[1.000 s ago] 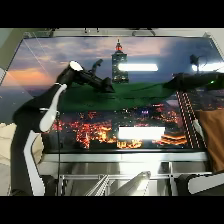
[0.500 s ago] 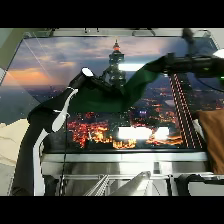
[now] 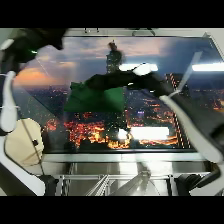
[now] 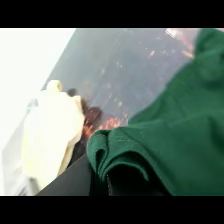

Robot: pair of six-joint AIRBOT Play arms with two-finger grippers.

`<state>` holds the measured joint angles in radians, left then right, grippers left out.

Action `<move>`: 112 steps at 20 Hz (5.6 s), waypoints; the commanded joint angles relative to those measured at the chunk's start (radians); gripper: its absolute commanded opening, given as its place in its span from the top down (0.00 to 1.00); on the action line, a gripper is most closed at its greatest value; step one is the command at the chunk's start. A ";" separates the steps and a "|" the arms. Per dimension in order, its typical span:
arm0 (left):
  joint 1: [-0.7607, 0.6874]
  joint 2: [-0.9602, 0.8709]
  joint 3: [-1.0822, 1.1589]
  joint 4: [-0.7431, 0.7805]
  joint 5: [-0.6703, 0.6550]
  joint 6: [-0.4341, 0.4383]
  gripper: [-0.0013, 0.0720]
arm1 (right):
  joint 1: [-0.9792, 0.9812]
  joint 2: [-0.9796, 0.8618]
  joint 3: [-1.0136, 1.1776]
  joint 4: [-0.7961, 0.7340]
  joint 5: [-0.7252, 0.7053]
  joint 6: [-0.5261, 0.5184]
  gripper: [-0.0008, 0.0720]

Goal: Fold the shirts.

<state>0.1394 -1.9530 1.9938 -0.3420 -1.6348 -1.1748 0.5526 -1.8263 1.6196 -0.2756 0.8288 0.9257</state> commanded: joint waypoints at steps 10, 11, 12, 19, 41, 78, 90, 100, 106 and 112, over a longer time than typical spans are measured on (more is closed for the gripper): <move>0.106 0.167 -0.378 -0.071 -0.179 0.097 0.98 | 0.011 -0.189 0.426 -0.094 0.291 0.163 0.73; 0.092 0.167 -0.391 -0.070 -0.208 0.098 0.98 | -0.026 -0.166 0.414 -0.164 0.340 0.212 0.73; 0.080 0.167 -0.407 -0.068 -0.223 0.098 0.98 | -0.064 -0.147 0.399 -0.237 0.407 0.254 0.73; 0.069 0.167 -0.507 -0.069 -0.223 0.128 0.98 | -0.252 -0.117 0.210 -0.486 0.565 0.422 0.30; 0.069 0.167 -0.518 -0.071 -0.223 0.163 0.98 | -0.224 -0.271 0.165 -0.018 0.367 0.340 0.96; 0.069 0.167 -0.518 0.055 -0.222 0.208 0.98 | -1.584 0.673 -0.145 -1.247 0.914 0.885 0.96; 0.069 0.167 -0.518 0.055 -0.222 0.206 0.98 | -1.865 0.732 -0.677 -1.318 0.673 0.719 0.00; 0.084 0.179 -0.470 0.043 -0.182 0.225 0.99 | -1.686 0.784 -0.494 -0.470 0.558 0.524 0.96; 0.117 0.537 -0.786 0.423 -0.085 0.230 0.98 | -1.107 0.918 -0.667 -0.460 0.439 0.401 0.96; 0.085 0.894 -1.393 0.715 0.025 0.232 0.96 | -0.553 0.979 -1.081 -0.460 0.216 0.408 0.96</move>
<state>0.2325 -1.2045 0.8448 0.2276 -1.6775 -0.9443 -0.2333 -0.8696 0.6952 -0.7612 1.1664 1.3441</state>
